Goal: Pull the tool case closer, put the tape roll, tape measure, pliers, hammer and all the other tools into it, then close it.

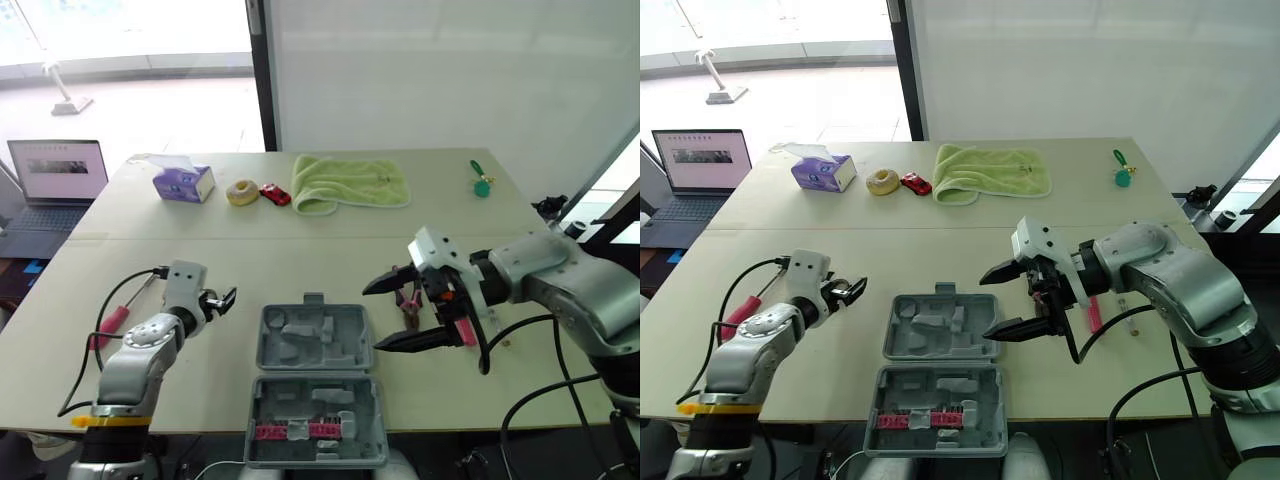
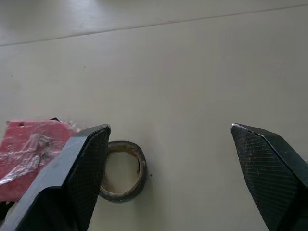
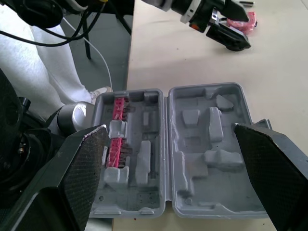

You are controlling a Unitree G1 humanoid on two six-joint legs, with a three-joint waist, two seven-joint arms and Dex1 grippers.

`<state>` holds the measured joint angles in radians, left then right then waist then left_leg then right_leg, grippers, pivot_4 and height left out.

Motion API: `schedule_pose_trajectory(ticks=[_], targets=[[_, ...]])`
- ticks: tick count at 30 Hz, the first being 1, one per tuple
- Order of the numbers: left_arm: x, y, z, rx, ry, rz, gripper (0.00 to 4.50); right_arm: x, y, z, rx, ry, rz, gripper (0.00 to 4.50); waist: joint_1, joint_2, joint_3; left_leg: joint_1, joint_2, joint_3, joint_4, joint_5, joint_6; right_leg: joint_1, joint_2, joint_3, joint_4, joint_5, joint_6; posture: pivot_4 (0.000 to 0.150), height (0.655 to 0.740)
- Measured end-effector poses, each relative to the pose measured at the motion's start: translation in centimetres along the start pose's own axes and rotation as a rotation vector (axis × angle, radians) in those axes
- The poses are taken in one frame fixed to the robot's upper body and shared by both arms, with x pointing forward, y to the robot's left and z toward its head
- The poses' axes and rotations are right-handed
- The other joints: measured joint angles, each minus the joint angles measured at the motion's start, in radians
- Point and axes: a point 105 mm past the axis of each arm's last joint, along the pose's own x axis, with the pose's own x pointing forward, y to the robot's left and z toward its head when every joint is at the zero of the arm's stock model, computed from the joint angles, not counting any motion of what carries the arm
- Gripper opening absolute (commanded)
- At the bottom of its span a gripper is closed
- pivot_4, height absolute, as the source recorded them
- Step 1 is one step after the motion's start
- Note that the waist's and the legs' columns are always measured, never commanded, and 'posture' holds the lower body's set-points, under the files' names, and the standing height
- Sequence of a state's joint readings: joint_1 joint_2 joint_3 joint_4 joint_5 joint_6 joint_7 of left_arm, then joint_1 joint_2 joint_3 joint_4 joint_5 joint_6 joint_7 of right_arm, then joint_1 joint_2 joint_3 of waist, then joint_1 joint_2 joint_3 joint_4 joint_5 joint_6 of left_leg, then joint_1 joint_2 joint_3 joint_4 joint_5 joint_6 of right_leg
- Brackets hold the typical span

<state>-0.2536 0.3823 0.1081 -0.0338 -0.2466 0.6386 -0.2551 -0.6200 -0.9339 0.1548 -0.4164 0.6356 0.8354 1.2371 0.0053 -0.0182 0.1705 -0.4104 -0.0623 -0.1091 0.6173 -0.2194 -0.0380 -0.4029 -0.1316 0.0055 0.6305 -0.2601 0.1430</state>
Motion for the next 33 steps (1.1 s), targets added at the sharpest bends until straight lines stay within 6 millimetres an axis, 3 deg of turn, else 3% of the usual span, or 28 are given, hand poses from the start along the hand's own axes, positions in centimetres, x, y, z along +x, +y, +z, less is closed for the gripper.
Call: schedule_pose_trajectory(ticks=[10,21,29,33], targets=[[0.9,0.3,-1.0,0.016,0.036,0.078,2.78,-0.1,0.7,-0.7,0.014,0.034,-0.005,4.5,0.007,-0.001,0.0,0.0,0.0,0.0,0.0,0.0,0.0,0.0,-0.001,0.0,0.0,0.0,0.0,0.15,0.7367],[0.5,0.5,-1.7,0.014,0.049,0.088,2.78,-0.5,0.3,-1.3,0.008,0.074,-0.028,4.5,0.007,-0.001,0.0,0.0,0.0,0.0,0.0,0.0,0.0,0.0,-0.001,0.0,0.0,0.0,0.0,0.15,0.7367],[1.4,1.0,-1.7,-0.045,0.063,0.107,2.78,-1.1,-0.1,-1.6,0.017,0.1,-0.046,4.5,0.006,-0.001,0.0,0.0,0.0,0.0,0.0,0.0,0.0,0.0,0.0,0.0,0.0,0.0,0.0,0.15,0.7367],[1.8,1.4,-2.0,-0.071,0.08,0.121,0.91,-1.4,-0.3,-1.6,0.025,0.102,-0.058,4.5,0.006,-0.001,0.0,0.0,0.0,0.0,0.0,0.0,0.0,0.0,-0.001,0.0,0.0,0.0,0.0,0.15,0.7367]])
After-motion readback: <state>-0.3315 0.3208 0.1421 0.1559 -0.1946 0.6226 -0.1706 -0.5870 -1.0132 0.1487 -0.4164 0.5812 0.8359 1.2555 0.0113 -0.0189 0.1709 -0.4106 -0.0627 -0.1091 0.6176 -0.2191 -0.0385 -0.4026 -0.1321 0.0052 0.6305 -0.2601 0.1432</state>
